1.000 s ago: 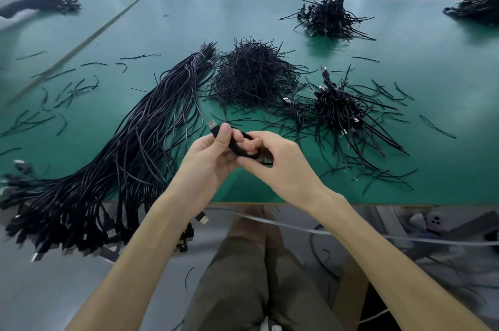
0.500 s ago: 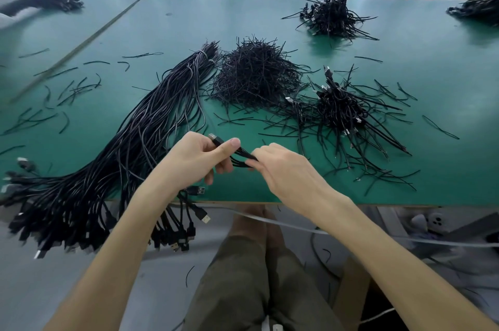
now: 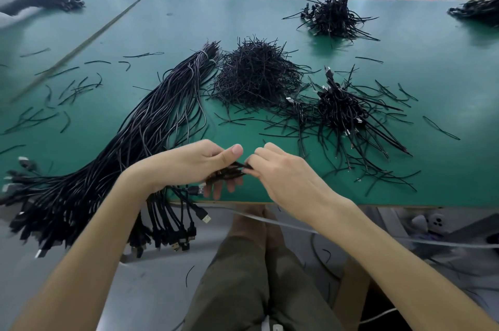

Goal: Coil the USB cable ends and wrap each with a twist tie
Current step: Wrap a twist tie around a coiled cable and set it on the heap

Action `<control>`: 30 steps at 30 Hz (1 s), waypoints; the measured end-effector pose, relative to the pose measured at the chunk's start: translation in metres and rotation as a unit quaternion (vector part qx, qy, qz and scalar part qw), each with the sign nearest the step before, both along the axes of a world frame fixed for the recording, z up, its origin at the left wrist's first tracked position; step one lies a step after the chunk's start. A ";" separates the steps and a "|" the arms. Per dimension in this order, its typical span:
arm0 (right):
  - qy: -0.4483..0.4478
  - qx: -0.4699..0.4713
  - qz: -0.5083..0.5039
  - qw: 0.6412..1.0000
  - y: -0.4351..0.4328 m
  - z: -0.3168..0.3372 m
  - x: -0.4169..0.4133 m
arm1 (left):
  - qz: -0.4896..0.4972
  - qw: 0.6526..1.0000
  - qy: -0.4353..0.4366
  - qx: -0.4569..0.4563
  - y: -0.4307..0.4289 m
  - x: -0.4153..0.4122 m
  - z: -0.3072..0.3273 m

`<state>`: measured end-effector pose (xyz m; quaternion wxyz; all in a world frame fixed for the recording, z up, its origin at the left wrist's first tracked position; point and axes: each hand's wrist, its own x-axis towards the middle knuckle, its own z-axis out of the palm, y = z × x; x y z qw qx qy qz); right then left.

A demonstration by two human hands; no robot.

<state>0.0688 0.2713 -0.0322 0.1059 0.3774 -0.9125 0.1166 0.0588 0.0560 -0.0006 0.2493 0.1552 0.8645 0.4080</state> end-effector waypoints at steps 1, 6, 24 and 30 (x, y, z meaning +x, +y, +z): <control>0.013 0.005 -0.005 1.000 0.000 0.000 0.002 | -0.013 0.999 -0.028 0.012 -0.001 0.001 -0.001; 0.032 0.003 0.000 0.999 0.004 0.004 -0.002 | -0.001 0.992 -0.067 0.103 0.008 0.000 -0.017; 0.052 -0.106 0.002 0.993 0.012 -0.005 -0.007 | 0.058 0.987 -0.069 0.132 0.027 0.002 -0.027; 0.169 -0.112 0.003 0.979 0.021 -0.004 -0.017 | 0.076 0.979 -0.064 0.178 0.036 0.006 -0.030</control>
